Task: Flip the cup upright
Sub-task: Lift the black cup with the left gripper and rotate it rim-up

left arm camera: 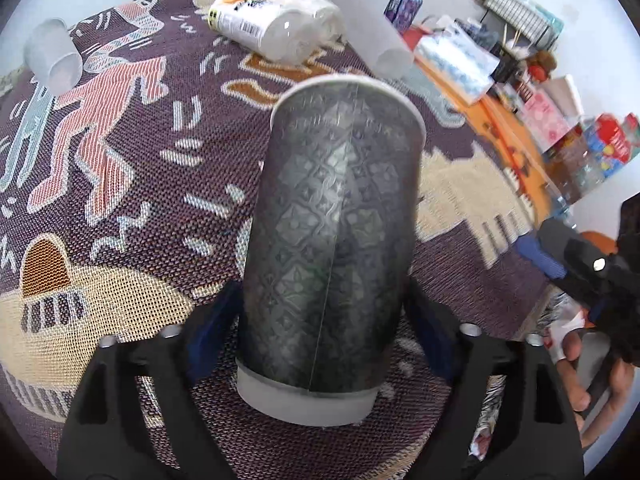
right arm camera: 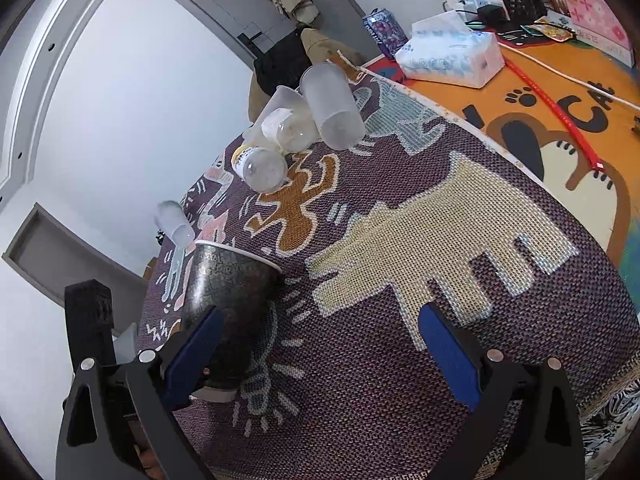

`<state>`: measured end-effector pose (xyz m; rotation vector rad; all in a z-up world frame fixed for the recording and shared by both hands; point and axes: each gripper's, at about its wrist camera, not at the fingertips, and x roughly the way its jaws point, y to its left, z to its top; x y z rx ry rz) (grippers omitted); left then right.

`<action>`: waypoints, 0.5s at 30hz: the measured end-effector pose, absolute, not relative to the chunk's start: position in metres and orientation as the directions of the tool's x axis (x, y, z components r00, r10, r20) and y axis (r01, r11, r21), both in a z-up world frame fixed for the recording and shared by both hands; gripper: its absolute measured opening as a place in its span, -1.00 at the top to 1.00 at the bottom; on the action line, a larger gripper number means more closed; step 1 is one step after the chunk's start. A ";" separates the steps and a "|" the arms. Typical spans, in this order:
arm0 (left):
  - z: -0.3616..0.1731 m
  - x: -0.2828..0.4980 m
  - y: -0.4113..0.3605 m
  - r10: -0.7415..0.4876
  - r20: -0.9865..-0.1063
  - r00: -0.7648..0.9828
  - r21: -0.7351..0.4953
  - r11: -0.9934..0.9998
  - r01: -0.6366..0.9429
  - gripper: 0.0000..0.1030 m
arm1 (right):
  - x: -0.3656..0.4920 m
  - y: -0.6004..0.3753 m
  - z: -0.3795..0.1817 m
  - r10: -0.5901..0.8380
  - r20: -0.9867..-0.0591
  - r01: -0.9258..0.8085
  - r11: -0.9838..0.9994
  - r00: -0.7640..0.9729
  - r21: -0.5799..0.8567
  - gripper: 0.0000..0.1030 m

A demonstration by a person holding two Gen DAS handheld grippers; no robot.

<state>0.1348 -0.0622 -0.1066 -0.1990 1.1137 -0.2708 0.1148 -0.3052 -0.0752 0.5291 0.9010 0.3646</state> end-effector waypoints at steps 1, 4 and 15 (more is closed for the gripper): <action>-0.101 0.132 -0.061 -0.328 -0.843 0.427 -0.304 0.944 0.125 -0.84 | 0.116 -0.304 -0.074 0.521 -0.638 -0.089 0.809 0.568 0.581 -0.85; -0.088 0.127 -0.056 -0.326 -0.827 0.459 -0.299 0.945 0.132 -0.89 | 0.123 -0.296 -0.071 0.569 -0.625 -0.114 0.781 0.535 0.614 -0.85; -0.064 0.118 -0.001 -0.250 -0.787 0.564 -0.286 0.958 0.025 -0.89 | 0.156 -0.258 -0.084 0.647 -0.634 -0.111 0.731 0.423 0.673 -0.85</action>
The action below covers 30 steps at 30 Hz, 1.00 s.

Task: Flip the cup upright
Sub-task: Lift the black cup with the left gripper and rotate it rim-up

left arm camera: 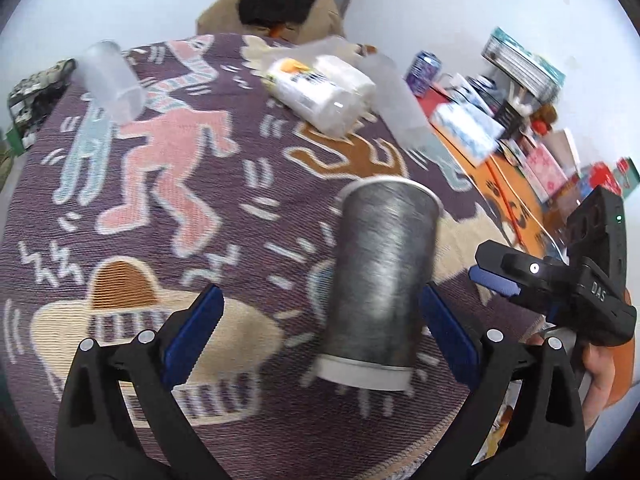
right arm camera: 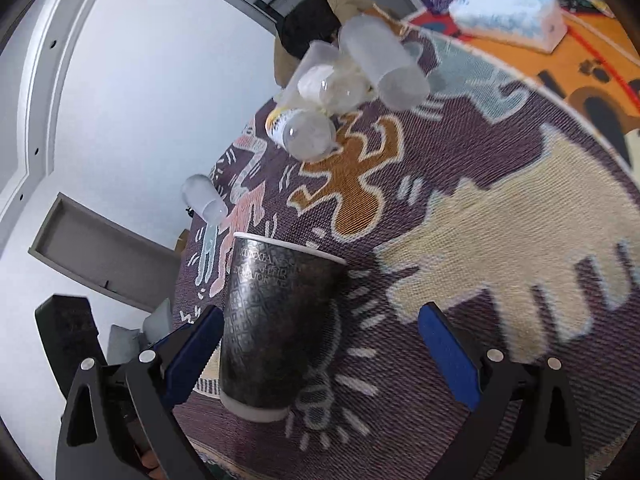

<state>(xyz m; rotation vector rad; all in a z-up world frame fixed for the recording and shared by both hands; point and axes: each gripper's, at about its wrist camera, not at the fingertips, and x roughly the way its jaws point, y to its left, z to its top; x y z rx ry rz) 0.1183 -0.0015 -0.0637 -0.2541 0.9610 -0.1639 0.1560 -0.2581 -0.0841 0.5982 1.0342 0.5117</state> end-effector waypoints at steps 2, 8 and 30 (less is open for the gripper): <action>-0.063 0.116 0.010 -0.241 -0.779 0.579 -0.293 0.956 0.004 -0.89 | 0.164 -0.248 -0.087 0.662 -0.636 -0.111 0.722 0.395 0.683 -0.85; -0.065 0.110 0.047 -0.221 -0.762 0.609 -0.327 0.943 -0.067 -0.89 | 0.181 -0.216 -0.094 0.697 -0.643 -0.132 0.704 0.317 0.698 -0.85; -0.060 0.096 0.087 -0.212 -0.723 0.657 -0.352 0.932 -0.087 -0.89 | 0.186 -0.184 -0.062 0.641 -0.655 -0.272 0.766 0.400 0.583 -0.53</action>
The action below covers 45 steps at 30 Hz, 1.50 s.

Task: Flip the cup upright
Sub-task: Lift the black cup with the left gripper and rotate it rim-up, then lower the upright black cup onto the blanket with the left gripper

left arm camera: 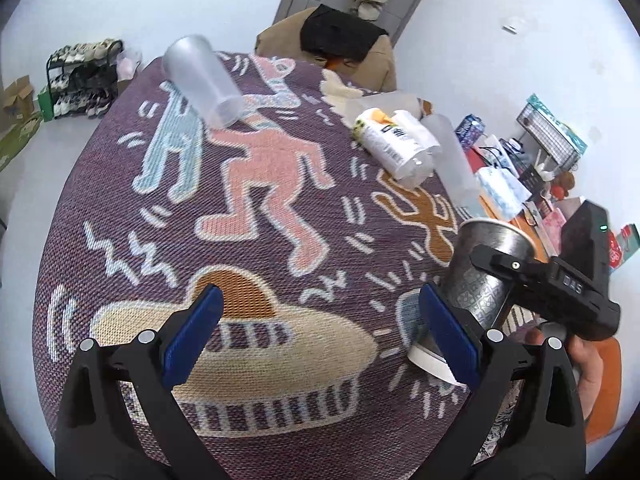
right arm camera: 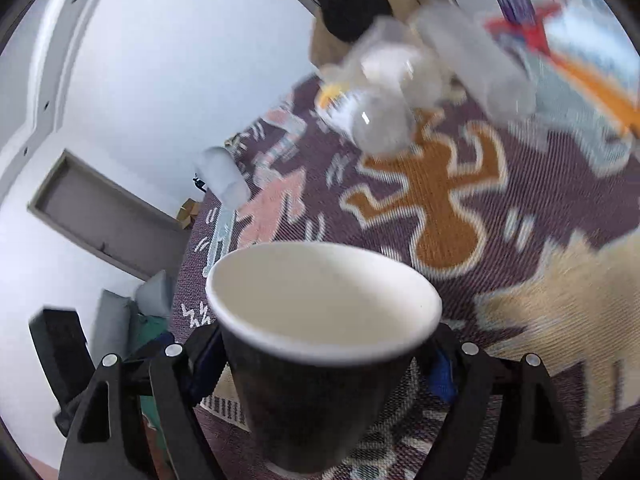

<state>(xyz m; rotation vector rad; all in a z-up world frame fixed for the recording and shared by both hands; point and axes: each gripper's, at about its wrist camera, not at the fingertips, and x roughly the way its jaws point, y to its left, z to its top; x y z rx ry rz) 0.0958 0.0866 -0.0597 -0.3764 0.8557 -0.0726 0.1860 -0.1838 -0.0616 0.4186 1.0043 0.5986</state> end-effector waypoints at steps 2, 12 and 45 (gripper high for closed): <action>-0.055 0.095 0.080 -0.209 -0.717 0.666 -0.335 0.940 -0.067 -0.89 | 0.177 -0.184 -0.047 0.626 -0.645 -0.316 0.779 0.438 0.542 -0.52; -0.046 0.085 0.076 -0.192 -0.708 0.680 -0.306 0.951 -0.049 -0.89 | 0.138 -0.167 -0.004 0.487 -0.599 -0.445 0.865 0.635 0.232 -0.52; -0.046 0.047 0.060 -0.212 -0.678 0.704 -0.303 0.953 -0.005 -0.89 | 0.073 -0.159 -0.019 0.348 -0.483 -0.407 0.913 0.804 -0.019 -0.85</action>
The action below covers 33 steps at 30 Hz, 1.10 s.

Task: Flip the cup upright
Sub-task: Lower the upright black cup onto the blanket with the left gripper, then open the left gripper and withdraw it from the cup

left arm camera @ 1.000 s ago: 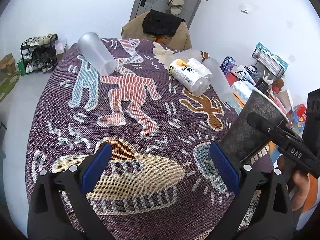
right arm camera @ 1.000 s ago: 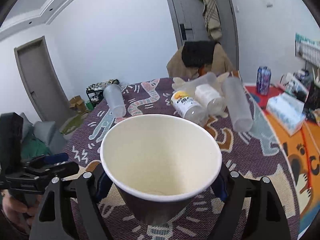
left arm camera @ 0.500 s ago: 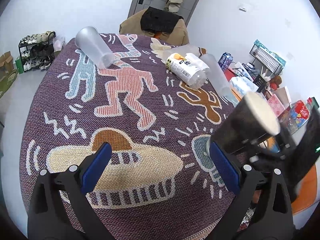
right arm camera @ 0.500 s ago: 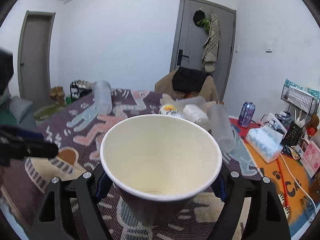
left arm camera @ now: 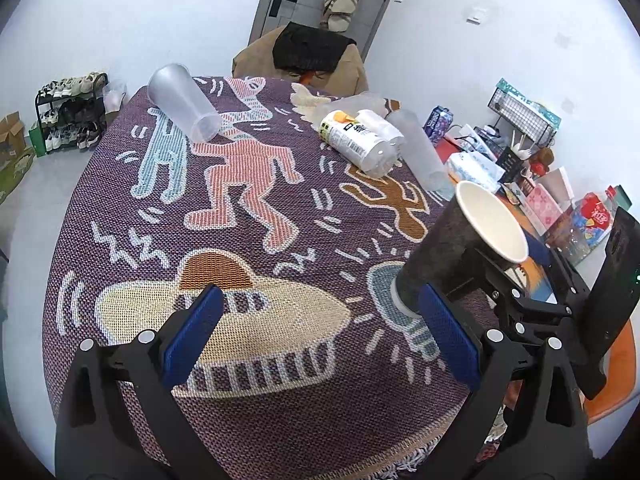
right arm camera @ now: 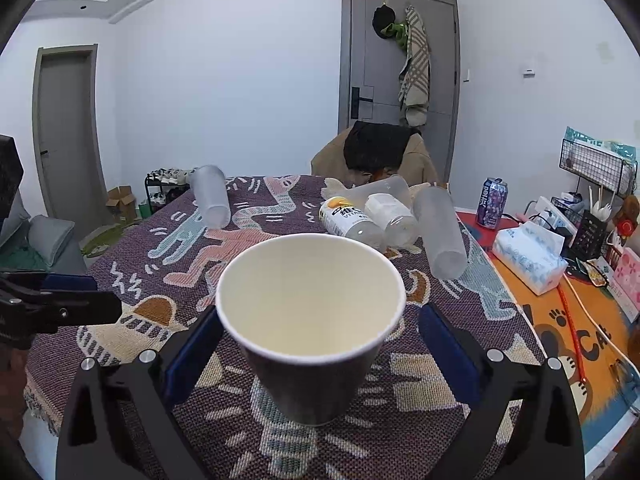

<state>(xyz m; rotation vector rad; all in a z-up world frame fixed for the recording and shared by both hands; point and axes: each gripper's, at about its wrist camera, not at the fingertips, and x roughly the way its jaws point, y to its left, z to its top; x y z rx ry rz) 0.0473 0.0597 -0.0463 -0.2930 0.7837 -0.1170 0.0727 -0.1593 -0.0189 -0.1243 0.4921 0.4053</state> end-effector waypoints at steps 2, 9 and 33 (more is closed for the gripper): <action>-0.044 0.042 0.056 -0.212 -0.667 0.715 -0.304 0.953 -0.001 -0.89 | 0.067 -0.162 -0.016 0.353 -0.483 -0.412 0.911 0.801 -0.016 -0.85; -0.029 0.012 0.039 -0.170 -0.602 0.780 -0.257 0.966 0.013 -0.89 | 0.041 -0.188 0.000 0.355 -0.460 -0.386 0.922 0.814 0.029 -0.85; 0.008 -0.101 -0.009 -0.048 -0.456 0.889 -0.096 0.995 0.004 -0.89 | -0.061 -0.250 0.004 0.422 -0.478 -0.419 0.900 0.770 0.119 -0.85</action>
